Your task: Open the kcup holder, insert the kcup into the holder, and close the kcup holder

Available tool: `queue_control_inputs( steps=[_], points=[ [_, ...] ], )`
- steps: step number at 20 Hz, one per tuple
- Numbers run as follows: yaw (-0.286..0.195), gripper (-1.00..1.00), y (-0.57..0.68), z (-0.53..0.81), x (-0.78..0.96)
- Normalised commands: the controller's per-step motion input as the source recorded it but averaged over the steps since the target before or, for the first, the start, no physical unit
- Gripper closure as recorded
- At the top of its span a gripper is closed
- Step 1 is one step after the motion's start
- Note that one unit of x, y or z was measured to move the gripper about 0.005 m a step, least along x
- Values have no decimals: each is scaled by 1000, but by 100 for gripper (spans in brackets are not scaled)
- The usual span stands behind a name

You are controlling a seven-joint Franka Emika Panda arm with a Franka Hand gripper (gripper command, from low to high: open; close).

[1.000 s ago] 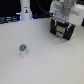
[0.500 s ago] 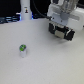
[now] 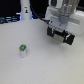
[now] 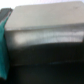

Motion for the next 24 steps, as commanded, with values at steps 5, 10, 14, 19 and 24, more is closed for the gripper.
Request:
queue_control_inputs(
  steps=[5,10,14,19,24],
  points=[
    [-78,100,-379,95,827],
    [-68,-100,-323,113,590],
    [-49,-100,-72,91,146],
    [-74,-100,-121,210,153],
    [-164,-100,-294,431,163]
  ],
)
